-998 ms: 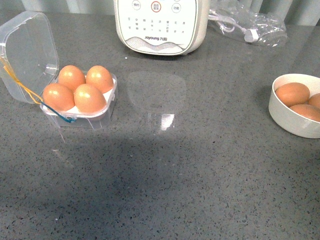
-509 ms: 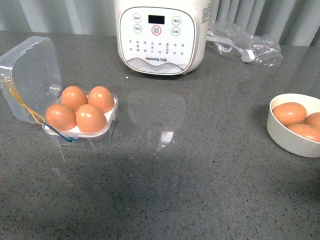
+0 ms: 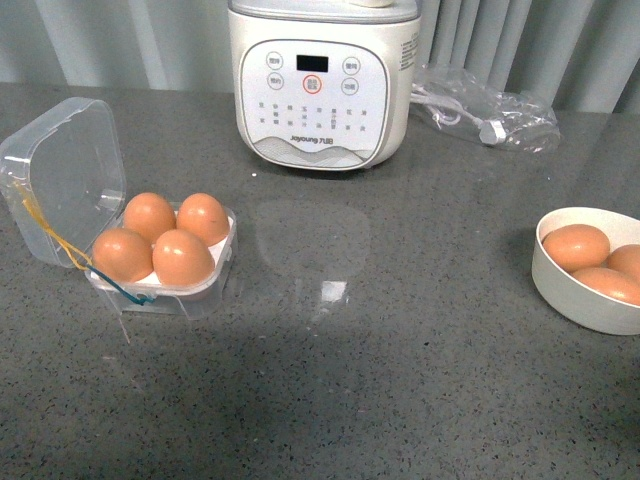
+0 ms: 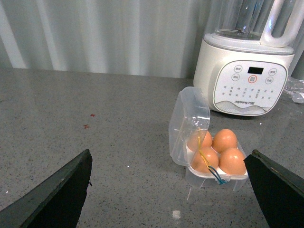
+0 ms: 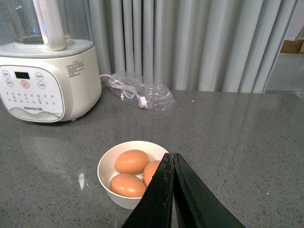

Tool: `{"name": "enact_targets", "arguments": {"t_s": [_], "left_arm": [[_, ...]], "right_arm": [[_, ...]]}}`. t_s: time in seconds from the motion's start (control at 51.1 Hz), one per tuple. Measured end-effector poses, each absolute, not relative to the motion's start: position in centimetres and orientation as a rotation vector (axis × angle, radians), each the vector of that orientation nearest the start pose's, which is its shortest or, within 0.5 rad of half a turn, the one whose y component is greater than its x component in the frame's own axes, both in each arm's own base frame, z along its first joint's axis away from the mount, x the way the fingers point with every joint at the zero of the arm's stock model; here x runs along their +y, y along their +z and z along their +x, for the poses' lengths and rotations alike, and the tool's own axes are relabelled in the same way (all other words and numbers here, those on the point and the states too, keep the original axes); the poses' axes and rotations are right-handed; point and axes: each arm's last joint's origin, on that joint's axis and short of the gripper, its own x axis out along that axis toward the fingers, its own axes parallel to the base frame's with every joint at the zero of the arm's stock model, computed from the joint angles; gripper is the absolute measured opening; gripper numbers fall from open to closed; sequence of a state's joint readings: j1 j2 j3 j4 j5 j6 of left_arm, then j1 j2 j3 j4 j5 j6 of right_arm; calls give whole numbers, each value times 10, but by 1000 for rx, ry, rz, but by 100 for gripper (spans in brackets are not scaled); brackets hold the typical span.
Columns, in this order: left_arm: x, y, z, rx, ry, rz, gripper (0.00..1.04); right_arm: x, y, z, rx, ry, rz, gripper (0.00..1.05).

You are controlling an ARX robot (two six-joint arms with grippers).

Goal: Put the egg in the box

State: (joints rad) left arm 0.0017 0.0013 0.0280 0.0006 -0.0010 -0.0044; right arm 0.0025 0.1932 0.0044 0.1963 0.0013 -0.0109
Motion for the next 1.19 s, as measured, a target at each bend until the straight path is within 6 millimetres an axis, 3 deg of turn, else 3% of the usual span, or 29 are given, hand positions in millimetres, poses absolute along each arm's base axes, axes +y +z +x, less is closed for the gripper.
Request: {"name": "enact_targets", "arguments": {"t_s": [0.392,0.45,0.666,0.744,0.842,0.959,1.077,1.194], "left_arm": [[0,173,96,-27,3,-4,98],[0,173,96,-27,3,-4,98],[0,173,96,-27,3,-5,98],[1,169,100,50,148,-63,98],[7,170,116,105,345,-123,98],[17,180,141,115,419,-155,98],[31,194,175,117,471,-192,98],[53,194,228,193,539,-237,98]], "right_arm": [[0,165,98,-1,3,-12,4],[0,165,98,-1,3,-11,12],[0,165,98,-1,3,-11,56],[0,165,98,-1,3,-11,70],[0,165,98,-1,2,-11,85],[0,165,98,-1,4,-10,99],[0,165,98,-1,4,-10,97],[0,165,98,-1,3,-10,97]]}}
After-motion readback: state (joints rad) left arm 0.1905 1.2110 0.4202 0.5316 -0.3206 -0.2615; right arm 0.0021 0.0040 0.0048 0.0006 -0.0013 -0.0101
